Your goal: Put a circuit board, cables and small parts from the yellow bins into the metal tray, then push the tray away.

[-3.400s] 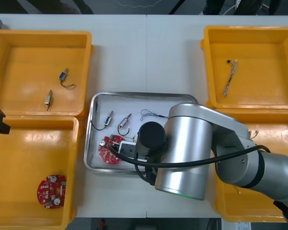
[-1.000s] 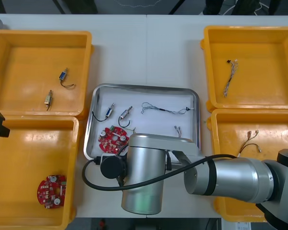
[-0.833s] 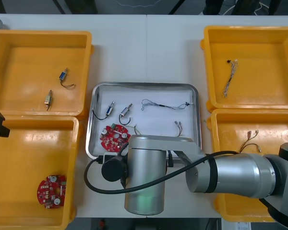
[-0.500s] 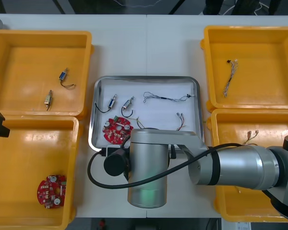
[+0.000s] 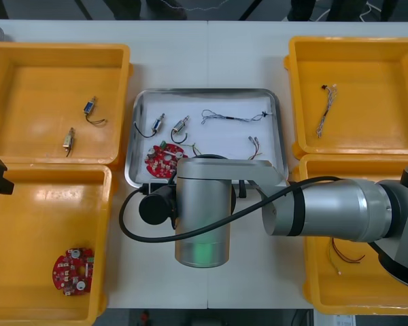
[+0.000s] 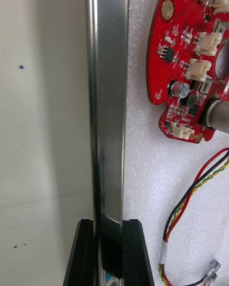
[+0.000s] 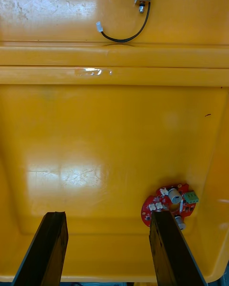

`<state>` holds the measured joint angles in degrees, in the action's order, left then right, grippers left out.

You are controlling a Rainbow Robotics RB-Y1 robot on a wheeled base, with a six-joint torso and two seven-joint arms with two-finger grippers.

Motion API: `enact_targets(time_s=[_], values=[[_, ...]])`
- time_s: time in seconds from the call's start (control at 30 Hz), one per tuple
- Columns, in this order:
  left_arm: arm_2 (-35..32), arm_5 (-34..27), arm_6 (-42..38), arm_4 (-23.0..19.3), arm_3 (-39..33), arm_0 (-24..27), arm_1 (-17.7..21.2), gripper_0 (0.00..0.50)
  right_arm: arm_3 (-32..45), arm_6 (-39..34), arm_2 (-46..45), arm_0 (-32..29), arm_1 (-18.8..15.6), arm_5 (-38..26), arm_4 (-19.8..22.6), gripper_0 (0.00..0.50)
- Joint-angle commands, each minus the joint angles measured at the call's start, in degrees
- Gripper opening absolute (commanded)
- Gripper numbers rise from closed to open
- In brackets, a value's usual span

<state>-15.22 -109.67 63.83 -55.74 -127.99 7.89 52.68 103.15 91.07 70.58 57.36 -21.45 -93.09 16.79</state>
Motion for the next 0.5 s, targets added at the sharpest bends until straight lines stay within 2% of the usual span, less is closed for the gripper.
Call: enact_targets(time_s=[0.03,0.5], values=[[-1.65,-0.33,5.43,-0.16,-0.94,-0.95,2.17,0.500,-1.46,1.83,0.44,4.25,-0.08,1.07,-0.53,0.000],[-1.65,-0.33,5.43,-0.16,-0.94,-0.95,2.17,0.500,-10.16,3.68,0.44,9.78,1.32,5.73,-0.53,0.000]])
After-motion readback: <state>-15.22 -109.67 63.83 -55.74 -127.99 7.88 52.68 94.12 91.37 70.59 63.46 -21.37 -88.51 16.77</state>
